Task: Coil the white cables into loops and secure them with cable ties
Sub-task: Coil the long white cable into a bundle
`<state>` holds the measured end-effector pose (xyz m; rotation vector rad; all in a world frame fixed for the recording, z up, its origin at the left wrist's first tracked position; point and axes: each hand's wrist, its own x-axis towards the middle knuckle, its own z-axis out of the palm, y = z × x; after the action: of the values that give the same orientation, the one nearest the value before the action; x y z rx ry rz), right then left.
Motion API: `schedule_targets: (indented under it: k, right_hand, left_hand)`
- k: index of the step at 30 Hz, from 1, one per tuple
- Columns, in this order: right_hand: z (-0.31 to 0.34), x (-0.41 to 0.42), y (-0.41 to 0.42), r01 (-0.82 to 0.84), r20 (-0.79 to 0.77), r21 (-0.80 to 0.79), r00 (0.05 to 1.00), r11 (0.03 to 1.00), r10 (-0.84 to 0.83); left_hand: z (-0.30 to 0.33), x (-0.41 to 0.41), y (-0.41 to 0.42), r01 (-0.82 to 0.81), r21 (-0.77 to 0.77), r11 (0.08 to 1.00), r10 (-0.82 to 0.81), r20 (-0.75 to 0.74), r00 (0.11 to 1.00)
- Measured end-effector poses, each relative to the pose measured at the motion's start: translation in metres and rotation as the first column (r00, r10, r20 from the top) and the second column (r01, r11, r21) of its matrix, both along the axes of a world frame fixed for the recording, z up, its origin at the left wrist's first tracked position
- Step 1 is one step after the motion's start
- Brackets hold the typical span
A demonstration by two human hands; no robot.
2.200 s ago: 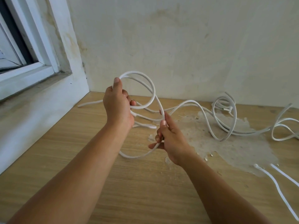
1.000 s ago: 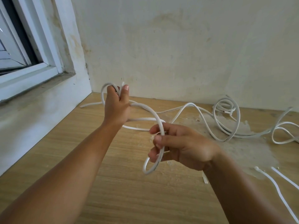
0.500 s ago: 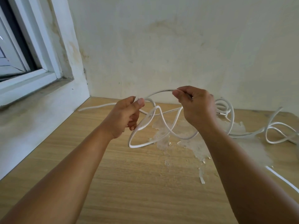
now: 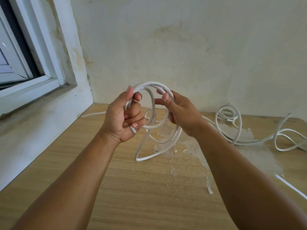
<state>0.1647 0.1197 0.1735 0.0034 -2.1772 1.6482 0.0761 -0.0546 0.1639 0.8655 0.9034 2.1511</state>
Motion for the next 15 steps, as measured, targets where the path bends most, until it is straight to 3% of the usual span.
schedule_targets:
  k: [3,9,15]
  right_hand:
    - [0.000,-0.005,-0.003,-0.045,0.067,-0.188,0.996,0.981,0.059]
    - [-0.004,-0.013,-0.010,0.046,0.124,-0.416,0.992,0.908,0.007]
    - [-0.010,-0.013,-0.001,0.150,0.115,-0.438,0.987,0.886,-0.111]
  left_hand:
    - [-0.006,-0.002,0.001,0.042,0.083,0.996,-0.046,0.058,0.997]
    - [-0.010,0.002,0.015,0.120,0.155,0.981,-0.134,0.083,0.988]
    - [-0.016,0.000,0.019,0.238,0.035,0.971,-0.241,0.141,0.960]
